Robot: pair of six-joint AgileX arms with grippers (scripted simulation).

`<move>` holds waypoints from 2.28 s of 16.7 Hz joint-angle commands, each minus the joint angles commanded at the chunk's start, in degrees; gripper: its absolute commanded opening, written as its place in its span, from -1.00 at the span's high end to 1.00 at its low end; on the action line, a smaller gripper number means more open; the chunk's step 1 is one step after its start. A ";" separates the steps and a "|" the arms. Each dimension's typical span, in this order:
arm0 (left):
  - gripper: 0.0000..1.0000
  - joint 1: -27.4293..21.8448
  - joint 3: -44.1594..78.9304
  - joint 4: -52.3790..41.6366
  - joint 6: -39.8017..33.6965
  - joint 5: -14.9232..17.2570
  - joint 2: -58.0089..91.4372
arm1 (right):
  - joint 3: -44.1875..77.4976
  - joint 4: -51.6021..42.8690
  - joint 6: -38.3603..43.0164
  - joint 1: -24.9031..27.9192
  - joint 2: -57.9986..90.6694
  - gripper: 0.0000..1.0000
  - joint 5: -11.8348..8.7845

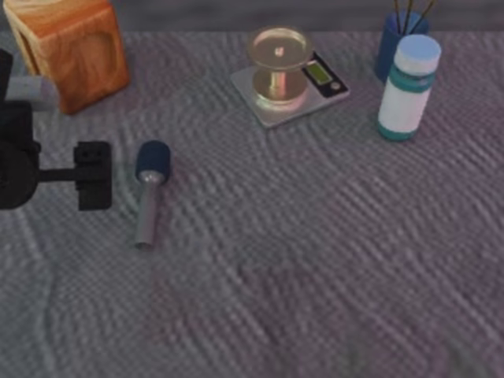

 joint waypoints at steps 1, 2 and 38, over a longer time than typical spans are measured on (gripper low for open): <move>-1.00 -1.14 3.78 -2.89 -1.00 -0.19 5.34 | 0.00 0.00 0.00 0.00 0.00 -1.00 0.00; -1.00 -2.23 7.44 -5.62 -1.96 -0.37 10.28 | 0.00 0.00 0.00 0.00 0.00 -1.00 0.00; -0.10 -7.43 20.93 -0.47 -6.37 -1.29 49.46 | 0.00 0.00 0.00 0.00 0.00 -1.00 0.00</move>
